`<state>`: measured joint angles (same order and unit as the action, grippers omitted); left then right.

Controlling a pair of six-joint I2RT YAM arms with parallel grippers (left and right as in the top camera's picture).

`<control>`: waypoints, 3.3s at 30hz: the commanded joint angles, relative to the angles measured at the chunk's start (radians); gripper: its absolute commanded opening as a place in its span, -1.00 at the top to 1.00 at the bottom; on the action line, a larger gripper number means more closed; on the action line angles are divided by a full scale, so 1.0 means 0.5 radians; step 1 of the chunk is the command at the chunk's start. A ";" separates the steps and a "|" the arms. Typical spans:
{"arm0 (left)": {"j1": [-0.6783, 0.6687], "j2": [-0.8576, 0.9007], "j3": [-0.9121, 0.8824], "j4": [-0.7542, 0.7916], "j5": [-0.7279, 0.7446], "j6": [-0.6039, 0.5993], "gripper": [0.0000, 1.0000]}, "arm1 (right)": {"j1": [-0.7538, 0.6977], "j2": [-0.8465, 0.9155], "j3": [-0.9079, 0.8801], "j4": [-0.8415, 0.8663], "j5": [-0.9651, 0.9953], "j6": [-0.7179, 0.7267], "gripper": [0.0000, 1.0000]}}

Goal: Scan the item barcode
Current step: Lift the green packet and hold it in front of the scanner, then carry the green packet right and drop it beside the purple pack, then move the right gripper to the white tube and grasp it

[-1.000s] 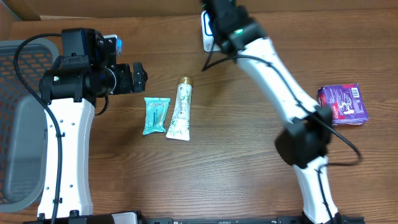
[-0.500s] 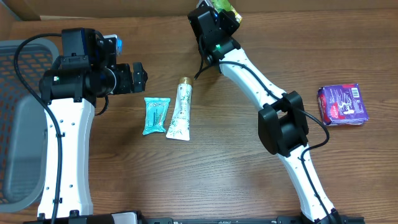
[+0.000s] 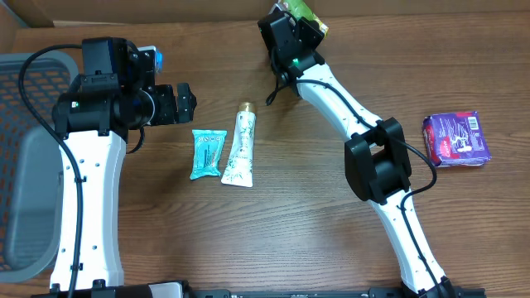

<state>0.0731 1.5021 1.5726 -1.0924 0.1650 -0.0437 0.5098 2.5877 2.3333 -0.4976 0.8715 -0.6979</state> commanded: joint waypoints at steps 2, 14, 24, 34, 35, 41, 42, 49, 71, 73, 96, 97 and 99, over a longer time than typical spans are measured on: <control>-0.009 0.007 0.037 -0.002 0.016 0.050 -0.99 | -0.002 0.019 0.044 -0.035 0.050 0.018 0.93; -0.009 0.007 0.037 -0.002 0.016 0.050 -0.99 | 0.056 -0.011 0.045 -0.063 0.046 0.025 0.93; -0.009 0.007 0.037 -0.002 0.016 0.051 -0.99 | 0.158 -0.380 0.045 -0.580 -0.415 0.312 0.92; -0.009 0.007 0.037 -0.002 0.016 0.050 -0.99 | 0.096 -1.117 0.045 -1.682 -1.380 1.910 0.93; -0.009 0.007 0.037 -0.002 0.016 0.050 -0.99 | 0.067 -1.160 0.045 -1.792 -1.379 2.033 0.93; -0.009 0.007 0.037 -0.001 0.016 0.050 -0.99 | -0.278 -1.195 0.015 -2.393 -1.379 2.677 0.93; -0.009 0.007 0.037 -0.002 0.016 0.050 -0.99 | -0.333 -1.190 -0.027 -2.392 -1.399 2.758 0.93; -0.009 0.007 0.037 -0.001 0.016 0.050 -0.99 | -0.771 -1.189 -0.555 -2.000 -1.534 2.990 0.93; -0.008 0.007 0.037 -0.001 0.016 0.050 -0.99 | -1.385 -1.191 -1.634 -0.633 -1.935 3.063 0.22; -0.008 0.007 0.037 -0.001 0.016 0.050 -0.99 | -1.412 -1.201 -1.625 -0.706 -1.968 3.040 0.15; -0.013 0.007 0.037 -0.001 0.016 0.050 -0.99 | -0.199 -1.481 -1.577 -0.492 -2.524 2.589 0.10; -0.013 0.007 0.037 -0.002 0.016 0.050 -0.99 | -0.119 -1.456 -1.577 -0.469 -2.455 2.623 -0.01; -0.013 0.007 0.037 -0.002 0.016 0.050 -0.99 | 0.042 -1.402 -1.577 -0.423 -2.251 2.646 -0.22</control>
<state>0.0731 1.5021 1.5726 -1.0924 0.1650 -0.0437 0.4370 1.8427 1.5593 -0.7315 -0.3805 0.5793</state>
